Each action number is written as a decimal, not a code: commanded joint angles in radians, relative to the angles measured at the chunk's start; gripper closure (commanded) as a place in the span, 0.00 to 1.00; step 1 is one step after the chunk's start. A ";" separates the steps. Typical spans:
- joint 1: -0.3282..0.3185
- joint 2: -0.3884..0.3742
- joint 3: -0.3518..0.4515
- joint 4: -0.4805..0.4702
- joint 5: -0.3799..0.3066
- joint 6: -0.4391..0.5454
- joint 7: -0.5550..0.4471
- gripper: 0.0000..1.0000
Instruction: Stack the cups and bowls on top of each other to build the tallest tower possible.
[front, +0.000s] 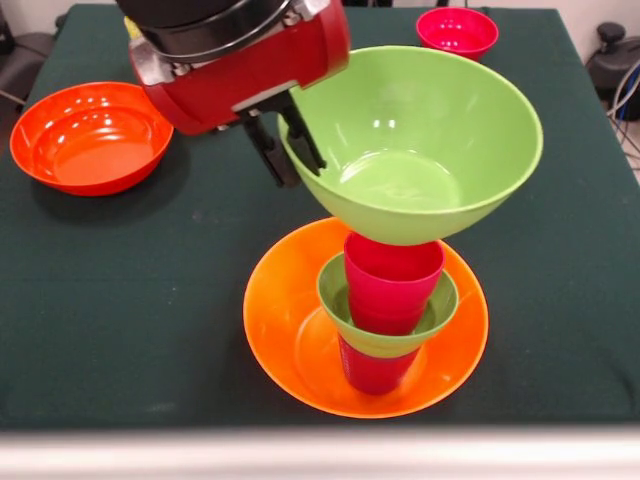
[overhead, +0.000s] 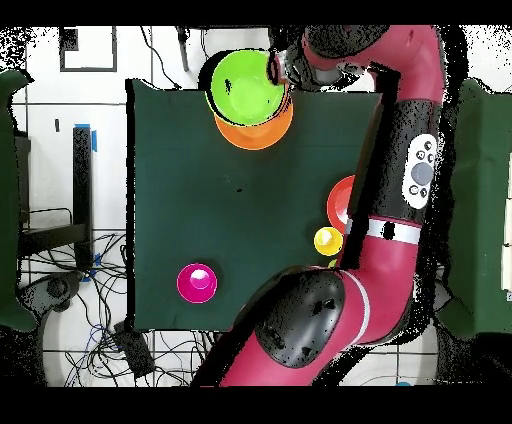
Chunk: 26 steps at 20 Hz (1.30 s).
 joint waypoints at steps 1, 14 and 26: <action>0.040 -0.013 0.060 0.013 -0.036 -0.030 -0.213 1.00; 0.038 0.018 0.064 -0.007 -0.076 -0.060 -0.280 1.00; 0.036 0.019 0.087 -0.032 -0.110 -0.019 -0.300 1.00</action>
